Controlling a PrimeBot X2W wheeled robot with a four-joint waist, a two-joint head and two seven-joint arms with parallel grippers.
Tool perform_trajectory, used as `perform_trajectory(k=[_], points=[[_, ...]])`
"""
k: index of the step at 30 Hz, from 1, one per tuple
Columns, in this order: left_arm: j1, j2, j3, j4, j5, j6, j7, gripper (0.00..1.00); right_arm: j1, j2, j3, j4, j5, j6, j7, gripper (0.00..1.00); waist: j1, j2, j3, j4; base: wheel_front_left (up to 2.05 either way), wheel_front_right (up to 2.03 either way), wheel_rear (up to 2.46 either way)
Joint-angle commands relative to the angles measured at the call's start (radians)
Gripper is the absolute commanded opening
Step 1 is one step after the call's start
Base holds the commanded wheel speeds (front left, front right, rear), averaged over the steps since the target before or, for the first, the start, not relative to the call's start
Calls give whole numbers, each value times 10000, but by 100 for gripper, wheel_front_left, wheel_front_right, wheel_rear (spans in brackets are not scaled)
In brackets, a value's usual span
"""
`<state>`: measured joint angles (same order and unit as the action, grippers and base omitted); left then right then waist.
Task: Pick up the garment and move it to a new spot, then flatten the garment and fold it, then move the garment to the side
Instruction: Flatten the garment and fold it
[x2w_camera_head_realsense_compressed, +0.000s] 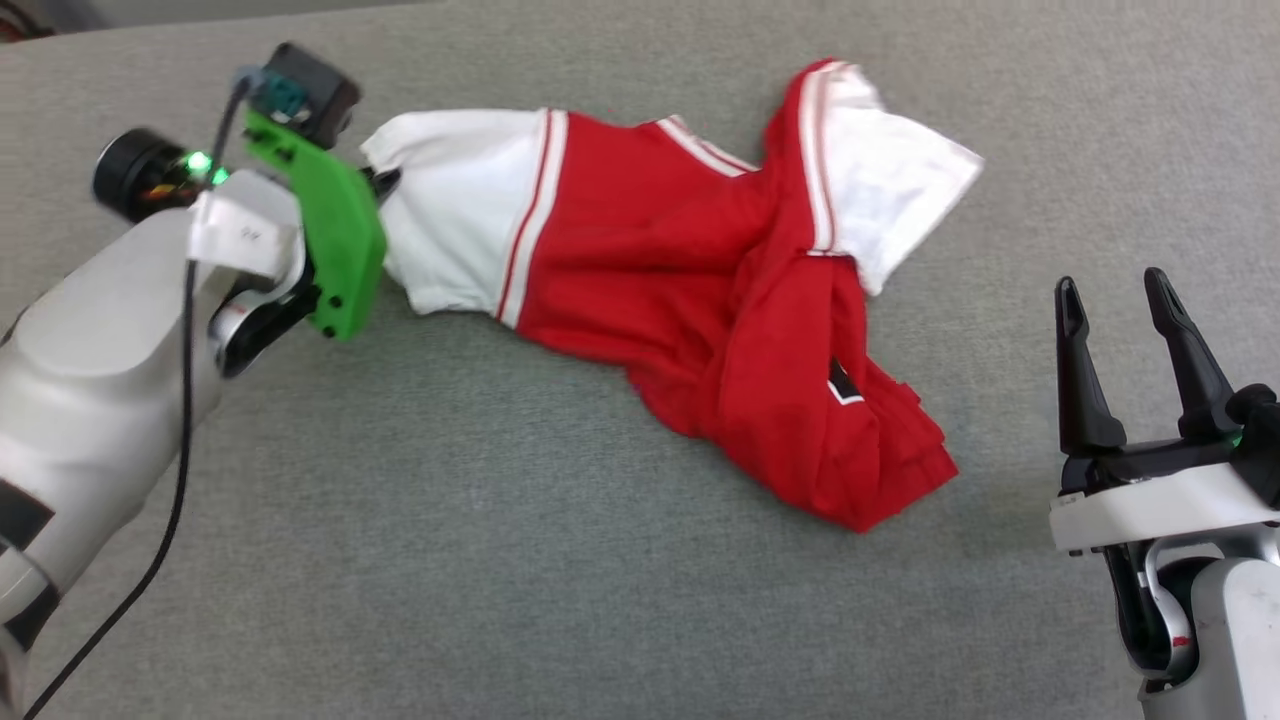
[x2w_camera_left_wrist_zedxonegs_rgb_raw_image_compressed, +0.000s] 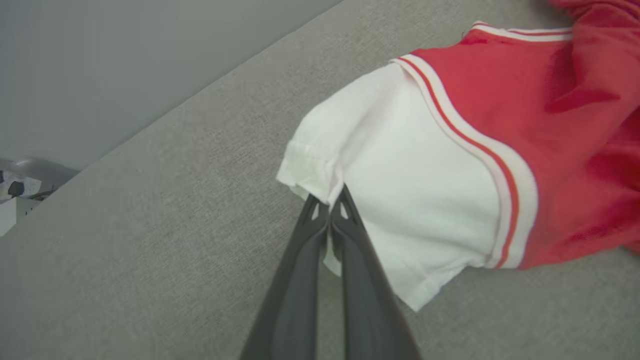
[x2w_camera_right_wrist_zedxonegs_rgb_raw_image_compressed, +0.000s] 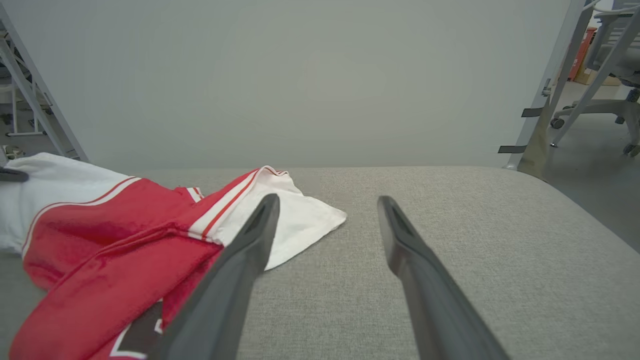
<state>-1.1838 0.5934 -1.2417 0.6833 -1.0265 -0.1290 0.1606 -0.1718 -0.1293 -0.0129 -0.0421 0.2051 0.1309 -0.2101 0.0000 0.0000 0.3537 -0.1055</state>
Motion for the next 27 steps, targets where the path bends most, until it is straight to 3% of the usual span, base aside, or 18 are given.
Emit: perform_trajectory(k=[1, 6, 11, 12, 13, 17, 21, 24, 27], points=[[291, 164, 47, 138, -87, -9, -135, 0, 128, -31, -31, 29, -33, -2, 71, 100, 0, 0, -351, 393, 0, 0, 0], [1184, 470, 112, 676, -484, 82, -326, 0, 183, -67, -44, 71, -12, -2, 222, 100, 0, 0, -418, 504, 0, 0, 0], [1920, 385, 97, 1294, -774, 119, -375, 0, 202, -105, -32, 156, 10, -2, 391, 100, 0, 0, -466, 473, 0, 0, 0], [2016, 317, 126, 1381, -836, 117, -468, 55, 214, -114, -33, 169, 27, -2, 413, 100, 0, 0, -506, 469, 0, 0, 0], [2056, 264, 128, 1437, -799, 133, -634, 100, 225, -119, -37, 170, 40, -2, 432, 100, 0, 0, -541, 469, 0, 0, 0], [2060, -19, 213, 1596, -429, 414, -1945, 100, 204, -225, -116, 108, 130, -2, 527, 100, 0, 0, -783, 547, 0, 0, 0], [1970, -176, 496, 1488, 58, 1145, -3725, 100, -35, -611, -242, -52, 186, -2, 665, 100, 0, 0, -1084, 722, 0, 0, 0], [2046, -233, 964, 937, 502, 1926, -4186, 100, -469, -1101, -349, -287, 216, -2, 904, 100, 0, 0, -1211, 980, 0, 0, 0], [2358, -111, 2221, -511, 1406, 2934, -4216, 100, -1121, -1650, -365, -639, 262, -2, 1285, 100, 0, 0, -1154, 1290, 0, 0, 0]])
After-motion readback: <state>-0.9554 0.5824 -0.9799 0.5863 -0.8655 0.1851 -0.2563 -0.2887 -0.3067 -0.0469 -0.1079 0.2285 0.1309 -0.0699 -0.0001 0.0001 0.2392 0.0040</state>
